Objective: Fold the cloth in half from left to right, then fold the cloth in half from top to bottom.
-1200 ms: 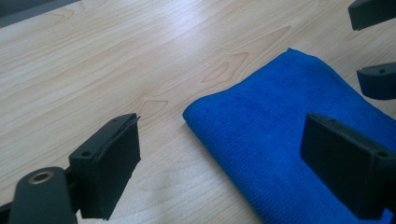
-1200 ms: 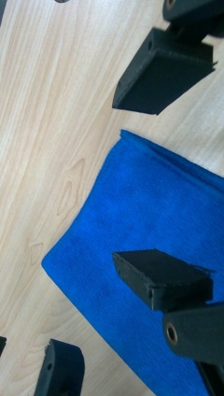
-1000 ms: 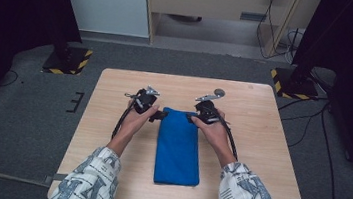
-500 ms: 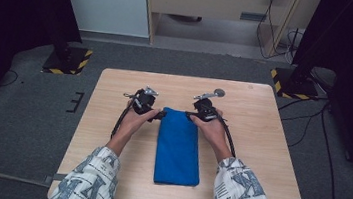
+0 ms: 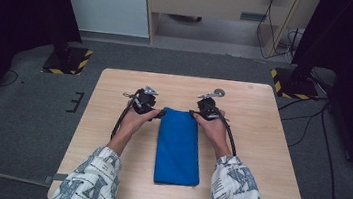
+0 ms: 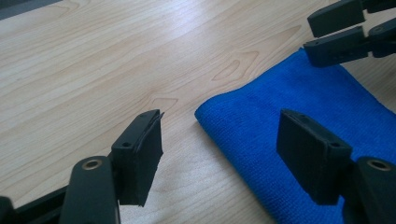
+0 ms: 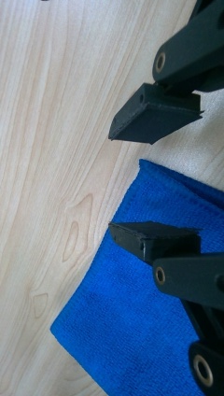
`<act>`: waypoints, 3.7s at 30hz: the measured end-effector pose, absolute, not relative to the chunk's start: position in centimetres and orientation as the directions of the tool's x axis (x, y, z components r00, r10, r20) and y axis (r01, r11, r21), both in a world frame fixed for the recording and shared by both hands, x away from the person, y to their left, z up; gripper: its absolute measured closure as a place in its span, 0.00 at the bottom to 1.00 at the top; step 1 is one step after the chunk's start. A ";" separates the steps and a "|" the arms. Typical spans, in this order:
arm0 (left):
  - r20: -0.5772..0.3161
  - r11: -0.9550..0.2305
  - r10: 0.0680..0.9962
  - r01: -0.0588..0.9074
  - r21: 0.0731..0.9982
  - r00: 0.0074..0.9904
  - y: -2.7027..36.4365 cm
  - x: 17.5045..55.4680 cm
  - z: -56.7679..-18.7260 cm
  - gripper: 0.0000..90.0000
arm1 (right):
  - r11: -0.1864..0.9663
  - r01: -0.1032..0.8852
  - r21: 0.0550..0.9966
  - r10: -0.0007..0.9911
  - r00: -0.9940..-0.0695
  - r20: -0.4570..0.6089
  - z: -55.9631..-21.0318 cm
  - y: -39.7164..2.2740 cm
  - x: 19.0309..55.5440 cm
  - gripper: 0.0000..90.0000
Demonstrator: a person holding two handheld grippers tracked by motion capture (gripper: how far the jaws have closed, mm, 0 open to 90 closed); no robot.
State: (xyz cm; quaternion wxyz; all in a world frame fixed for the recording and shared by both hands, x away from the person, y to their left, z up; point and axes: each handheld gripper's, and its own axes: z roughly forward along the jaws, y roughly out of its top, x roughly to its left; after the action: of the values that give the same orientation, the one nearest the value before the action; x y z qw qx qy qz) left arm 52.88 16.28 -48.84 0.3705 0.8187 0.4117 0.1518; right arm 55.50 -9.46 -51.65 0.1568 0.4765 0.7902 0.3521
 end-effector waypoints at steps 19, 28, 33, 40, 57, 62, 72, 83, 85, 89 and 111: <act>-0.083 -0.375 0.785 0.578 0.725 0.614 16.1 52.8 -49.9 0.35 | 0.390 0.629 0.673 0.818 -0.573 0.061 -52.6 -9.0 55.3 0.70; -0.088 -0.372 0.789 0.586 0.720 0.608 15.4 53.6 -51.3 0.40 | 0.400 0.632 0.663 0.801 -0.593 0.082 -52.4 -8.5 55.0 0.93; -0.085 -0.367 0.797 0.592 0.717 0.598 15.1 54.2 -52.0 0.41 | 0.399 0.631 0.665 0.805 -0.588 0.076 -52.5 -8.4 54.9 0.94; -0.065 -0.370 0.816 0.604 0.706 0.575 14.5 54.6 -52.9 0.48 | 0.391 0.634 0.667 0.806 -0.586 0.085 -52.5 -8.6 54.8 0.95; -0.099 -0.366 0.795 0.603 0.709 0.599 13.1 53.6 -52.5 0.96 | 0.370 0.619 0.693 0.801 -0.591 0.101 -51.5 -9.4 54.0 0.96; -0.094 -0.358 0.790 0.580 0.732 0.606 13.1 53.4 -51.1 0.97 | 0.357 0.611 0.706 0.802 -0.589 0.104 -50.8 -9.9 53.9 0.96; -0.091 -0.352 0.785 0.561 0.749 0.613 13.2 53.3 -49.5 0.97 | 0.338 0.597 0.728 0.801 -0.589 0.112 -49.4 -10.3 53.8 0.96; -0.084 -0.351 0.781 0.546 0.760 0.619 13.1 53.4 -48.5 0.97 | 0.328 0.585 0.742 0.801 -0.588 0.110 -48.4 -10.5 53.8 0.96; -0.086 -0.348 0.781 0.546 0.762 0.618 13.1 53.4 -48.4 0.97 | 0.325 0.584 0.744 0.800 -0.589 0.113 -48.3 -10.6 53.8 0.96; -0.084 -0.349 0.780 0.542 0.764 0.620 13.2 53.4 -48.1 0.97 | 0.322 0.581 0.747 0.801 -0.589 0.112 -48.1 -10.6 53.8 0.96; -0.080 -0.332 0.786 0.528 0.782 0.613 13.8 53.7 -46.4 0.97 | 0.308 0.553 0.774 0.796 -0.595 0.108 -46.5 -10.3 54.2 0.96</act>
State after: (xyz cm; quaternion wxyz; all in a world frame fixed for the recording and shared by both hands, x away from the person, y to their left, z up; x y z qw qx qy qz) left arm 53.74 13.76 -46.39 0.4070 0.8006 0.4103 0.1583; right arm 54.22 -10.29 -46.49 0.1494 0.4244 0.7948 0.4072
